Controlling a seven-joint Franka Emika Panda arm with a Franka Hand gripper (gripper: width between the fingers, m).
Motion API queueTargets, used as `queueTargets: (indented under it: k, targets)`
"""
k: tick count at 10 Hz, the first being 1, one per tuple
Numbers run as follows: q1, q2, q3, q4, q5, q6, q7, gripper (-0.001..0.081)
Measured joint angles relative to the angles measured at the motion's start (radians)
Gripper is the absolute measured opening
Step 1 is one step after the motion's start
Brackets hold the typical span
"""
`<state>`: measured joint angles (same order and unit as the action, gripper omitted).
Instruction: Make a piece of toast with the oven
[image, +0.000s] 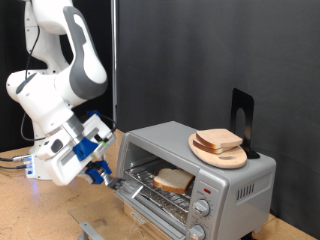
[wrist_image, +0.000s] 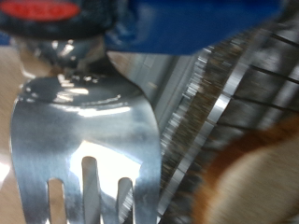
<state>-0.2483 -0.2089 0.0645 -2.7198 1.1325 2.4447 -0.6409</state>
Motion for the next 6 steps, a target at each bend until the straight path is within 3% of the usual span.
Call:
queueTargets:
  k: [2, 6]
  targets:
    - [0.000, -0.085, -0.018, 0.002, 0.002, -0.105, -0.017, 0.0440]
    - [0.000, -0.243, -0.020, 0.003, 0.000, -0.198, 0.047, 0.0440]
